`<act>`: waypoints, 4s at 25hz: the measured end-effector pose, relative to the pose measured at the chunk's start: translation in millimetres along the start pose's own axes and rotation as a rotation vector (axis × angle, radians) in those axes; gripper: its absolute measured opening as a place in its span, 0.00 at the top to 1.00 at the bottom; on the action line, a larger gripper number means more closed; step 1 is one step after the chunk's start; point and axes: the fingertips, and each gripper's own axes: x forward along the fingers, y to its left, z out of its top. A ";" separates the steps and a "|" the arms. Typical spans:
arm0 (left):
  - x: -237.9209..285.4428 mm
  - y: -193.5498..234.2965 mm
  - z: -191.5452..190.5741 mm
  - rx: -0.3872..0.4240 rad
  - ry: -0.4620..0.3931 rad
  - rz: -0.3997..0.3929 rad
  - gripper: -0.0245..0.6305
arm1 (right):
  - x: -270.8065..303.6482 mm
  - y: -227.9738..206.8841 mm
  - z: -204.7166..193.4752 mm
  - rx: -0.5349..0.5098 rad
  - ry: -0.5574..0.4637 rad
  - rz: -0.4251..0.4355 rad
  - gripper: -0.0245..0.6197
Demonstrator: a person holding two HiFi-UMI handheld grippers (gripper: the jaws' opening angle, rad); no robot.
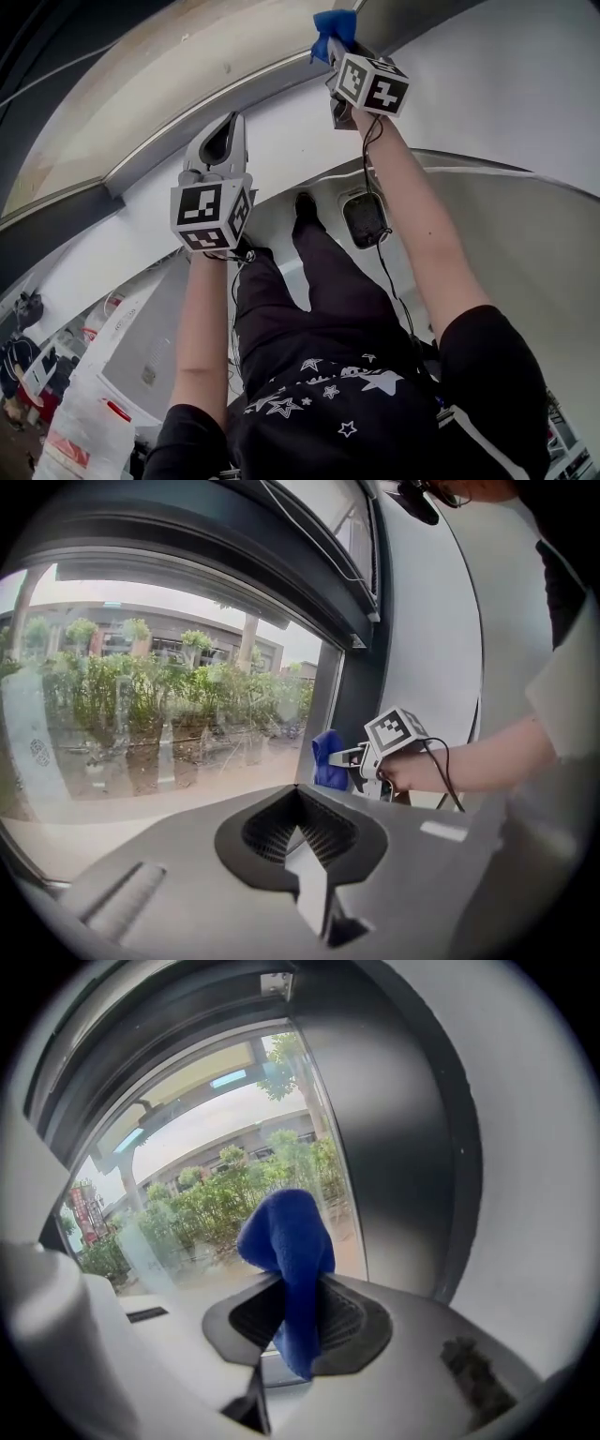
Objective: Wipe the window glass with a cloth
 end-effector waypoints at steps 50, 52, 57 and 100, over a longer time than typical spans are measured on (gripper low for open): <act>-330.2 347.3 -218.4 -0.256 0.001 0.523 0.95 | 94.3 596.0 -313.1 -0.544 0.184 0.578 0.85; -316.2 340.4 -217.7 -0.251 0.020 0.502 0.95 | 96.8 574.6 -304.2 -0.541 0.184 0.561 0.85; -272.4 316.9 -200.6 -0.212 0.051 0.444 0.95 | 99.3 503.1 -284.0 -0.526 0.202 0.502 0.85; -19.0 8.0 -54.5 -0.092 0.042 0.169 0.95 | 0.2 -13.8 -80.9 -0.204 0.063 0.049 0.85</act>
